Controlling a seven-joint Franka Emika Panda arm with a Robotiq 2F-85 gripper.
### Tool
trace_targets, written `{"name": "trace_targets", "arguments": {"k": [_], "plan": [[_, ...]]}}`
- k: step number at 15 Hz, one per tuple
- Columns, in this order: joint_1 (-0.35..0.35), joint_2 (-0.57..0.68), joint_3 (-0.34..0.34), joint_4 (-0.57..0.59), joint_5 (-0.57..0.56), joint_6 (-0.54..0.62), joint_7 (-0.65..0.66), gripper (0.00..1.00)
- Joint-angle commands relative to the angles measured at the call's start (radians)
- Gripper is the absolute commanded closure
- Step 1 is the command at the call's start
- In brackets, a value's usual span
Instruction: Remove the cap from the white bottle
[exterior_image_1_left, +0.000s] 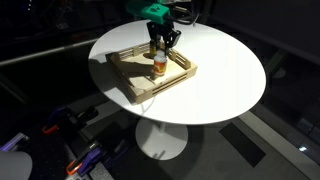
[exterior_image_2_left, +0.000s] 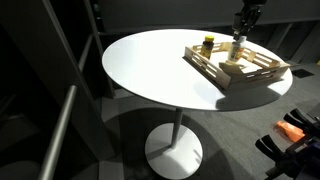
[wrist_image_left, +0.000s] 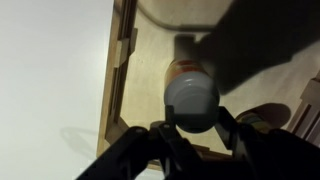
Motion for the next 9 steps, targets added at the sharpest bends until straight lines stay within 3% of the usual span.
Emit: {"name": "trace_targets", "arguments": {"k": [1, 5, 9], "plan": [[-0.001, -0.022, 0.002, 0.001, -0.024, -0.018, -0.028, 0.65], [-0.004, -0.02, 0.003, 0.0, -0.026, -0.015, -0.051, 0.49], [-0.005, -0.019, 0.003, -0.001, -0.024, -0.012, -0.07, 0.45]]}}
